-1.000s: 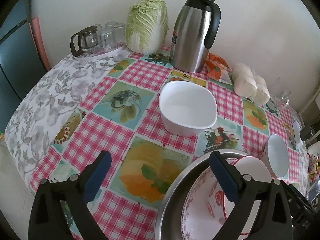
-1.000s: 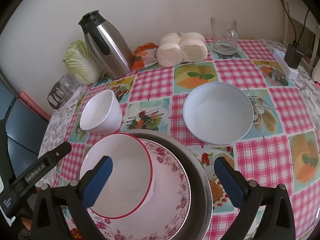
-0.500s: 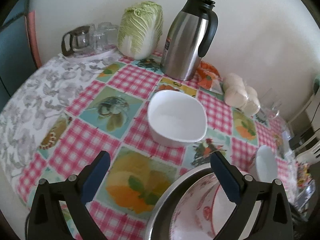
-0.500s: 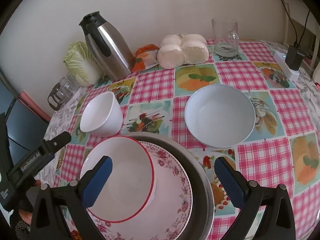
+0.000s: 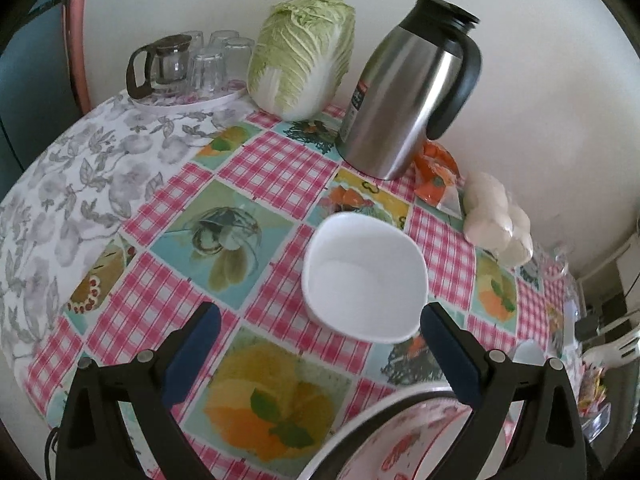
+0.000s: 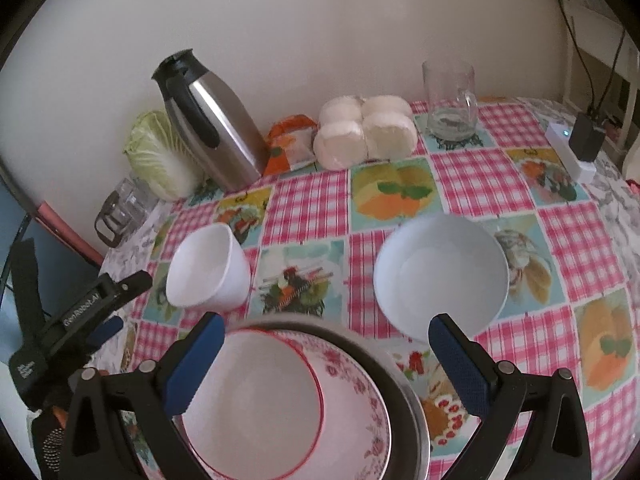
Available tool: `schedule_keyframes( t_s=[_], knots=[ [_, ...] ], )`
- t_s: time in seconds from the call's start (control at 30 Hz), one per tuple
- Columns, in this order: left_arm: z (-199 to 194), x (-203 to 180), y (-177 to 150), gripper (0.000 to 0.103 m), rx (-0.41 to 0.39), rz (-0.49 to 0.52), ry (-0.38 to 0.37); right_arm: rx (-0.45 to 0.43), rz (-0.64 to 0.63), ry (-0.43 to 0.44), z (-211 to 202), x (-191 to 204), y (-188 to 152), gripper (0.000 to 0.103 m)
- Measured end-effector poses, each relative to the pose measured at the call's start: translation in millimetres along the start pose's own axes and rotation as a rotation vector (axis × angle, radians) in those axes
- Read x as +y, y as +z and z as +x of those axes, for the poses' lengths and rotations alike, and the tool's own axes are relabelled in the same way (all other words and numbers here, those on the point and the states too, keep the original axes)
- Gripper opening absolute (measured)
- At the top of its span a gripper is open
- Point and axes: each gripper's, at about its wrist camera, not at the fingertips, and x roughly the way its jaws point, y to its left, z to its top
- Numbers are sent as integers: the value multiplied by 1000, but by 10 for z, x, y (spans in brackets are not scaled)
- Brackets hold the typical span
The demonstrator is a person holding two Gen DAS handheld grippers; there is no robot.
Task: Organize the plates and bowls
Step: 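Move both grippers to the square white bowl and close on its rim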
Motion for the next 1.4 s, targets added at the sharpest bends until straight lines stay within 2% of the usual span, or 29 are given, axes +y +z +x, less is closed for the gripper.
schedule_keyframes(
  t_s=[0.17, 0.23, 0.3, 0.5, 0.67, 0.7, 0.77, 0.9, 0.97, 1.03, 1.17, 1.4],
  knots=[
    [55, 12, 164, 97, 4, -13, -25, 3, 10, -2, -10, 60, 281, 103],
    [82, 16, 241, 86, 14, -16, -34, 13, 20, 5, -4, 94, 407, 103],
    [121, 31, 314, 80, 27, -25, -41, 16, 12, -4, 6, 144, 497, 103],
    [242, 122, 467, 79, 45, -75, -73, 66, -7, 16, 165, 353, 703, 102],
    [381, 274, 500, 78, 68, -122, -83, 142, -57, 2, 441, 605, 779, 91],
    [417, 300, 497, 75, 75, -125, -89, 152, -65, 0, 487, 640, 778, 90],
    [486, 336, 484, 69, 91, -115, -80, 182, -82, -7, 632, 751, 768, 81],
    [581, 385, 461, 62, 119, -117, -107, 247, -109, -12, 883, 922, 708, 77],
    [614, 382, 450, 62, 128, -108, -106, 277, -120, -26, 992, 994, 665, 70],
    [654, 389, 436, 61, 138, -109, -103, 304, -132, -47, 1100, 1060, 614, 70],
    [707, 401, 423, 58, 148, -106, -100, 335, -151, -74, 1261, 1146, 537, 61],
    [818, 368, 391, 49, 178, -83, -99, 371, -160, -128, 1464, 1214, 458, 52]
  ],
)
